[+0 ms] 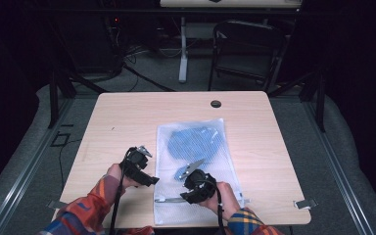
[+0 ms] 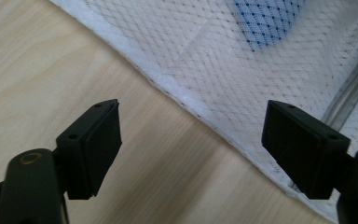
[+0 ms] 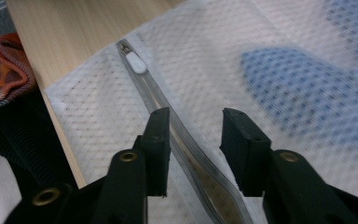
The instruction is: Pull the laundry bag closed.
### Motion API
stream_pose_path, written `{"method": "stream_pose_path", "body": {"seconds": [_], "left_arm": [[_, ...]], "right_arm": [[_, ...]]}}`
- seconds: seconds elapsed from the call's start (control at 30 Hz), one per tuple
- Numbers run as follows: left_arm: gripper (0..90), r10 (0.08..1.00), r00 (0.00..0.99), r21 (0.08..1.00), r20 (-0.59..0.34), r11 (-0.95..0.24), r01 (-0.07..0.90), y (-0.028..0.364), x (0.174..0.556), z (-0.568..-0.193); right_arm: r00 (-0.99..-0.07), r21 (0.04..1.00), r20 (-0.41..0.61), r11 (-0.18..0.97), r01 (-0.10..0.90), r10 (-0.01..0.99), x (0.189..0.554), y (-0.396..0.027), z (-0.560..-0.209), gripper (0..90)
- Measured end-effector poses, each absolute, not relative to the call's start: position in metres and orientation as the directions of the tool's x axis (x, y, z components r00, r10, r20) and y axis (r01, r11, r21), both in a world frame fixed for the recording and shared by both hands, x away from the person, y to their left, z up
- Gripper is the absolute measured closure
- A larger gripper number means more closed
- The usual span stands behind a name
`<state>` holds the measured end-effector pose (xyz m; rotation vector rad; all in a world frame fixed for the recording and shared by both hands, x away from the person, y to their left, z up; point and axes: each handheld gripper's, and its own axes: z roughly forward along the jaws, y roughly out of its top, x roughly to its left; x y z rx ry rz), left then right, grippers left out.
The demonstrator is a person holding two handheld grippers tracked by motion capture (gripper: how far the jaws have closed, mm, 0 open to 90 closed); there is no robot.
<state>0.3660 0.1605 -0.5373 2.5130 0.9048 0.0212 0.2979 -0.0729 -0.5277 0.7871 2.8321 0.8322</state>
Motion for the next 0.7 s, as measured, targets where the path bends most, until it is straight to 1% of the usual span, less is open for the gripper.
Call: {"method": "stream_pose_path", "body": {"seconds": [0.1,0.13,0.2,0.27,0.47,0.53,0.6,0.63,0.67,0.7], "left_arm": [[29.0,0.594,0.790,0.424,-0.153,-0.682,0.595,0.161,0.363,-0.540],[32.5,0.591,0.791,0.424,-0.159,-0.682,0.596,0.161,0.362,-0.540],[34.2,0.584,0.794,0.427,-0.168,-0.683,0.592,0.162,0.361,-0.539],[38.4,0.579,0.797,0.423,-0.171,-0.687,0.590,0.159,0.359,-0.539],[51.2,0.548,0.813,0.424,-0.197,-0.700,0.575,0.154,0.358,-0.544],[54.9,0.540,0.816,0.409,-0.206,-0.711,0.573,0.153,0.358,-0.545],[63.3,0.527,0.822,0.409,-0.215,-0.716,0.566,0.153,0.358,-0.546],[63.3,0.524,0.824,0.407,-0.217,-0.718,0.564,0.153,0.358,-0.546],[69.3,0.515,0.825,0.397,-0.234,-0.724,0.564,0.153,0.359,-0.547],[71.5,0.515,0.825,0.397,-0.234,-0.724,0.564,0.153,0.359,-0.547]], "right_arm": [[-0.883,0.528,0.051,0.738,0.421,0.467,0.296,-0.060,-0.532,71.8],[-0.898,0.522,0.034,0.759,0.389,0.438,0.296,-0.053,-0.532,74.0],[-0.901,0.527,0.033,0.758,0.384,0.433,0.297,-0.050,-0.533,75.1],[-0.902,0.543,0.045,0.748,0.383,0.429,0.296,-0.043,-0.535,76.4],[-0.927,0.524,0.023,0.785,0.330,0.375,0.296,-0.027,-0.544,77.0],[-0.928,0.533,0.026,0.780,0.326,0.370,0.296,-0.022,-0.547,77.0],[-0.936,0.541,0.015,0.785,0.303,0.352,0.295,-0.016,-0.551,79.2],[-0.936,0.541,0.015,0.785,0.303,0.352,0.295,-0.016,-0.551,79.2],[-0.940,0.546,0.007,0.786,0.290,0.342,0.294,-0.012,-0.553,80.3],[-0.940,0.546,0.007,0.786,0.290,0.342,0.294,-0.012,-0.553,80.3]]}}
